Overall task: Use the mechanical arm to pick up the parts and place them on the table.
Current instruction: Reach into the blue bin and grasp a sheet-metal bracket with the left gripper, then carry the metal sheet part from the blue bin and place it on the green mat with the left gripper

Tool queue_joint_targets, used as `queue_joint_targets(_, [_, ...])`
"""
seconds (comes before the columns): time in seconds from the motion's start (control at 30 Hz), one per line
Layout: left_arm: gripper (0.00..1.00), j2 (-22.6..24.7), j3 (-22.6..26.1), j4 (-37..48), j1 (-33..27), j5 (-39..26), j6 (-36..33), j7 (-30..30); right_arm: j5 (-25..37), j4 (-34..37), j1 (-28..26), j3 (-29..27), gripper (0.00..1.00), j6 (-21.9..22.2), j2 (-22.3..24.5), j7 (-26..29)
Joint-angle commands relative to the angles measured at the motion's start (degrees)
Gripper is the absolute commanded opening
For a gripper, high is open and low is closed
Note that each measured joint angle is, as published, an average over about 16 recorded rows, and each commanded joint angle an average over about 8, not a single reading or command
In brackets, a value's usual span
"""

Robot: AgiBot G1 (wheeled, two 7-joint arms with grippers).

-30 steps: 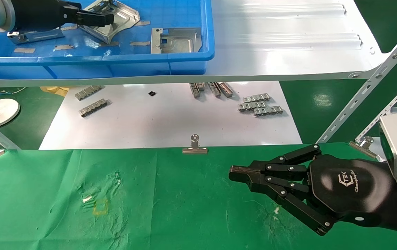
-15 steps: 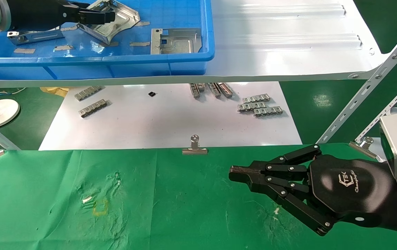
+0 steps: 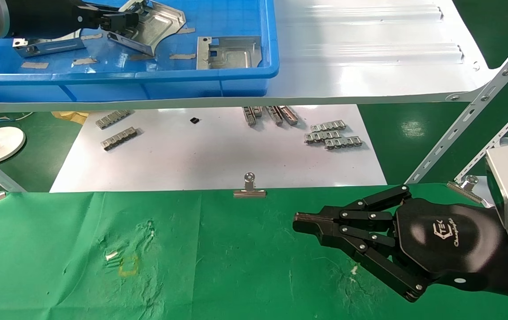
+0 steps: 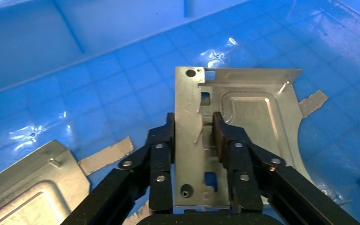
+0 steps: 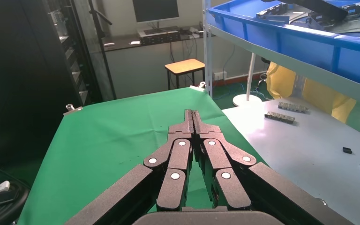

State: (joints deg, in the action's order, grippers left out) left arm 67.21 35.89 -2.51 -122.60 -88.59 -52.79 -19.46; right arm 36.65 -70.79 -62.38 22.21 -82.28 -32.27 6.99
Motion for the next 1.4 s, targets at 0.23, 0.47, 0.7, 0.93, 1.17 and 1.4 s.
queue_joint_targets(0.23, [0.00,-1.5,-1.5,-0.6,-0.5,2.2,-2.6,2.0,0.0,0.0,0.0,0.0,1.00,0.0,0.0,0.0])
queue_joint_targets(0.47, [0.00,-4.9,-4.6,-3.3,-0.8,6.9,-8.5,6.6,0.0,0.0,0.0,0.0,1.00,0.0,0.0,0.0])
queue_joint_targets(0.7, [0.00,-9.0,-7.0,-7.6,0.9,10.8,-18.2,14.1,0.0,0.0,0.0,0.0,1.00,0.0,0.0,0.0])
queue_joint_targets(0.93, [0.00,-13.7,-10.0,-11.9,4.7,16.4,-31.7,22.5,0.0,0.0,0.0,0.0,1.00,0.0,0.0,0.0])
queue_joint_targets(1.17, [0.00,-18.6,-10.3,-21.1,11.2,24.1,-39.1,27.4,0.0,0.0,0.0,0.0,1.00,0.0,0.0,0.0])
queue_joint_targets(1.4, [0.00,-27.8,-5.6,-39.3,22.7,38.1,-39.1,29.7,0.0,0.0,0.0,0.0,1.00,0.0,0.0,0.0])
